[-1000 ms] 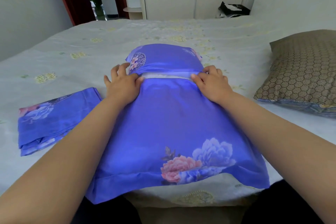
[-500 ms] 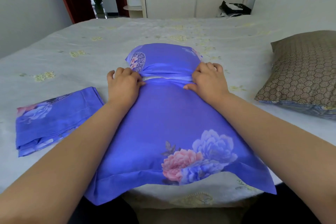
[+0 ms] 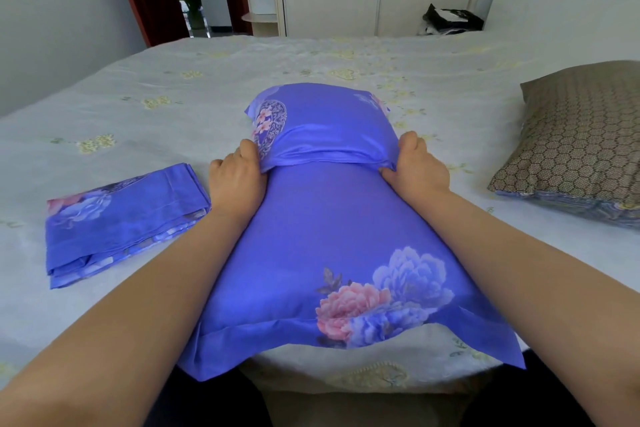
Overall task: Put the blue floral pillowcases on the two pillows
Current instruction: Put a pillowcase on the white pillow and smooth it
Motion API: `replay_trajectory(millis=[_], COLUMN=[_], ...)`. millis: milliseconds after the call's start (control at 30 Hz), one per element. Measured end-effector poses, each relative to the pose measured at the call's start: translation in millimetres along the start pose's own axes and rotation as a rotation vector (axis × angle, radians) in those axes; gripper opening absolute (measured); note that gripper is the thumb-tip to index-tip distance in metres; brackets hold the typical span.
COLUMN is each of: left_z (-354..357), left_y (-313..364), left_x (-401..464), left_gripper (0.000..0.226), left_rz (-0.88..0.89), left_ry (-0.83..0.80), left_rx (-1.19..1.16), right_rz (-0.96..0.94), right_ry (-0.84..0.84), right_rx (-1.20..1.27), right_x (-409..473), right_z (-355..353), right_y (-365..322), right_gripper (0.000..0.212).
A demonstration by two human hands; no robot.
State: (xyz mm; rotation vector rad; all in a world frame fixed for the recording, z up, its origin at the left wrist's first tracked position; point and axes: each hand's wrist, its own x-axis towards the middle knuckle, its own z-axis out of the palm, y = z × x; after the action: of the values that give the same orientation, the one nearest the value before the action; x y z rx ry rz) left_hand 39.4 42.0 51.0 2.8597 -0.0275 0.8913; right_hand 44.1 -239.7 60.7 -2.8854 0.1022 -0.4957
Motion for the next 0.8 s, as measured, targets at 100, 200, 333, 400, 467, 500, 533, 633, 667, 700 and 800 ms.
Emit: replay_trajectory(millis=[100,200,333,400,467,500,533,633,667,700,800], left_z=[-5,-16,-32,-34,-35,-37,-37,-32,-29,-24,-14], left_y=[1,8,32,41,44,43,40,28,26,24,23], left_x=[1,4,18,19,14,11,8,-4,-10,-16,-31], left_gripper=[0.018,0.012,0.005,0.006,0.007,0.008,0.007,0.008,0.009,0.01,0.011], left_rz=[-0.085,-0.148,-0.258,-0.272,-0.229,-0.203,-0.184,-0.193,-0.21,-0.229,-0.238], left_ry=[-0.037,-0.006,-0.073,-0.051,0.03,0.078,0.115,0.117,0.101,0.088,0.095], left_rx=[-0.09,-0.216,-0.383,-0.458,-0.455,-0.445,-0.437,-0.438,-0.444,-0.449,-0.454], right_rz=[0.072,0.036,-0.144,-0.23,-0.25,-0.21,-0.142,0.084,0.149,0.216,0.3], right_ry=[0.066,0.232,0.224,0.18,0.167,0.144,0.11,-0.01,-0.04,-0.05,0.017], right_rx=[0.075,0.133,0.239,0.169,0.054,0.008,-0.036,-0.119,-0.039,0.11,0.475], right_x=[2,2,-4,-6,-3,1,6,11,10,9,5], right_z=[-2,-4,-12,-12,-10,-9,-9,-9,-10,-14,-28], right_y=[0,-5,-34,-51,-56,-52,-44,-7,5,13,20], right_gripper=[0.036,0.031,0.054,0.075,0.077,0.071,0.063,0.04,0.036,0.034,0.029])
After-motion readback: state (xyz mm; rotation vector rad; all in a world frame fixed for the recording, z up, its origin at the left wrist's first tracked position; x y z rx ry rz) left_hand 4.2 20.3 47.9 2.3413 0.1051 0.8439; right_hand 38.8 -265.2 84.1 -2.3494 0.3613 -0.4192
